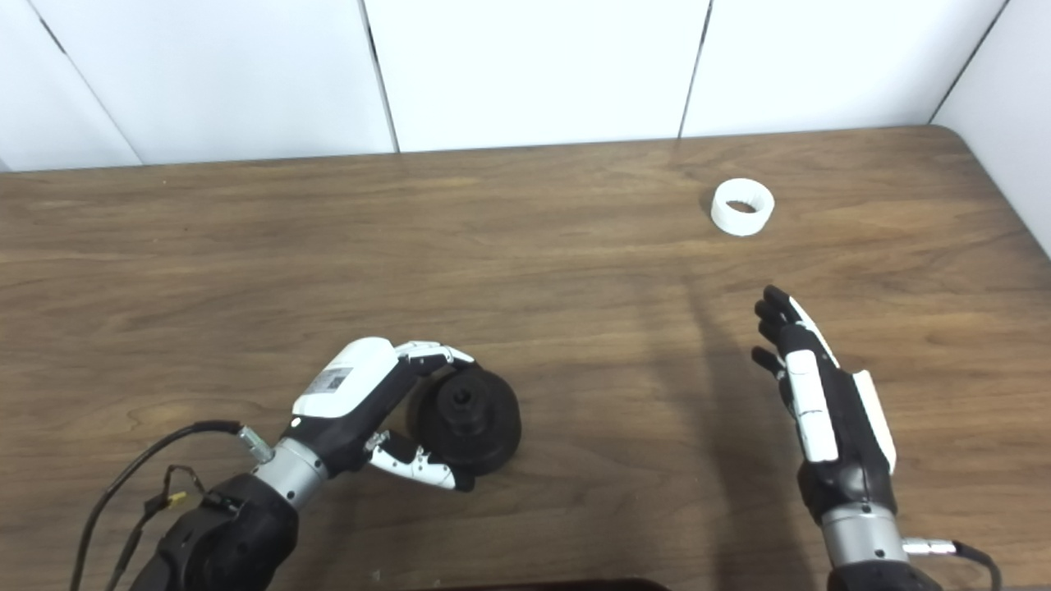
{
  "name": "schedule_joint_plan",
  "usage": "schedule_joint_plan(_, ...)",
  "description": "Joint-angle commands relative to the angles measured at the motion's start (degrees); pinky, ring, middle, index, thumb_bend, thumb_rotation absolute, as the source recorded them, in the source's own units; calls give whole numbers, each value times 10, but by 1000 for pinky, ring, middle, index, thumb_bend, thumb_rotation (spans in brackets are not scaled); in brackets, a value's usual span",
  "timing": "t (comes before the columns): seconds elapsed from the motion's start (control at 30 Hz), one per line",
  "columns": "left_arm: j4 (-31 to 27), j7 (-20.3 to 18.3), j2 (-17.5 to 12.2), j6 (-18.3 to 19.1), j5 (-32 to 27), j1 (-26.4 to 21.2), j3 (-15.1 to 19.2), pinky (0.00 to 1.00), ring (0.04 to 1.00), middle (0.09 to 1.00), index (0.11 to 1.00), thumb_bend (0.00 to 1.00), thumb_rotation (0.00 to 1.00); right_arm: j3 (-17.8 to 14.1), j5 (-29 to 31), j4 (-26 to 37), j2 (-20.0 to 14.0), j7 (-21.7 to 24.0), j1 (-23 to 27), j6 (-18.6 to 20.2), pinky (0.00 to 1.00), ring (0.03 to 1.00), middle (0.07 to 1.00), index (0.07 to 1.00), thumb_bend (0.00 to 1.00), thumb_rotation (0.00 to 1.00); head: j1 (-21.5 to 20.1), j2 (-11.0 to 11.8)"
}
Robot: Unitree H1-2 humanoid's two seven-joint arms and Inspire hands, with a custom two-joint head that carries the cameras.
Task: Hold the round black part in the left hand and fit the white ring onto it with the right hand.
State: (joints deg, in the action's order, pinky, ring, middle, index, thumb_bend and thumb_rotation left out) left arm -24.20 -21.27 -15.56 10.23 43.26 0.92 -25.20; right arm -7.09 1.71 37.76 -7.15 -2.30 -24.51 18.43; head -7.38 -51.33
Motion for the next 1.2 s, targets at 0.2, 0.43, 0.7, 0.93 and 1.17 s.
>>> schedule_joint_plan(0.2, 22, 5, -6, -29, 44, -1, -10, 825, 849, 780, 483, 524, 59, -17, 28, 31, 0, 2, 28, -3, 874, 934, 918, 915, 567, 1000, -14, 1)
schedule_joint_plan(0.43, 24, 1, -5, -44, 65, 3, -7, 904, 862, 775, 483, 525, 59, -35, 47, 72, -18, -3, 80, 66, 902, 941, 925, 911, 618, 1000, -37, 8)
schedule_joint_plan(0.7, 29, 5, -5, -57, 74, 7, -8, 903, 856, 777, 483, 526, 60, -54, 45, 60, -92, -8, 182, 85, 933, 942, 937, 919, 584, 940, -47, 15)
schedule_joint_plan(0.93, 29, -5, -1, -52, 73, 11, -2, 873, 866, 779, 483, 525, 61, -44, 42, -18, -184, -5, 273, 85, 920, 934, 926, 901, 621, 750, -70, 26)
schedule_joint_plan(1.17, 26, -8, -5, -56, 68, 13, 4, 890, 872, 777, 483, 525, 60, -4, -127, -121, -252, 91, 342, 85, 856, 895, 904, 864, 779, 450, -105, 34)
